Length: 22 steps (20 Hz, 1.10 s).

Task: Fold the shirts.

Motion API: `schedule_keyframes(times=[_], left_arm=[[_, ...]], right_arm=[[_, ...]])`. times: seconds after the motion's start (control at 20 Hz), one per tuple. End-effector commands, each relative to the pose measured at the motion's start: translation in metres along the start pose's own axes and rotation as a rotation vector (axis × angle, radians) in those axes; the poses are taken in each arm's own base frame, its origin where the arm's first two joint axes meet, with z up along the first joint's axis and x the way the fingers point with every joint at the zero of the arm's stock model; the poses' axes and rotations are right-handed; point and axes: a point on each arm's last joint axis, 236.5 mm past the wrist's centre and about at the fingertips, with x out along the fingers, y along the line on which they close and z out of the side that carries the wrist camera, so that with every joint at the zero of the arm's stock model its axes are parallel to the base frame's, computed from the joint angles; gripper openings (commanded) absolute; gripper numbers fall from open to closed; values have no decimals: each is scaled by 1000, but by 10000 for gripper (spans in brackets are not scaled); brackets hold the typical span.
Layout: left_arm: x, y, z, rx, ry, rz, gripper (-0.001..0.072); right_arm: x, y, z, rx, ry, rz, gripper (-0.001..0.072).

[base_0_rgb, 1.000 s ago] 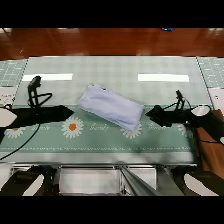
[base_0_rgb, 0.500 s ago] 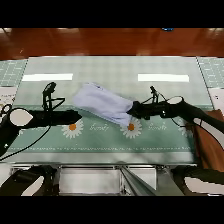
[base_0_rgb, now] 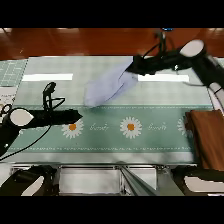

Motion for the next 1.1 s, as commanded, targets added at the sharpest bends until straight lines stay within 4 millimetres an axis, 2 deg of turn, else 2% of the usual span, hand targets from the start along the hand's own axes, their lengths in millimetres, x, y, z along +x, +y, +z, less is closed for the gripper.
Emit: schedule_keyframes(times=[0.0,0.2,0.35,0.5,0.6,0.75,0.85,0.95,1.05], left_arm=[[0,-1,1,-10,-5,-8,21],[-2,-9,5,-30,-16,-37,21],[-19,-8,35,-32,-90,-37,21],[-44,-17,65,-8,-161,-48,21],[-58,-27,80,29,-203,-56,21],[-68,-36,91,59,-235,-65,21],[-68,-36,92,60,-236,-66,21],[-68,-36,93,60,-239,-65,21],[-68,-36,92,91,-239,-61,21]], right_arm=[[-71,7,45,-19,-67,-71,24],[-149,-28,55,23,-81,-139,24],[-218,-68,52,117,-145,-219,22],[-287,-101,36,243,-218,-301,21],[-325,-117,15,332,-245,-357,22],[-380,-143,-34,481,-250,-524,22],[-409,-143,-55,544,-327,-598,21],[-425,-144,-87,645,-384,-640,23],[-427,-155,-137,779,-386,-718,23]])
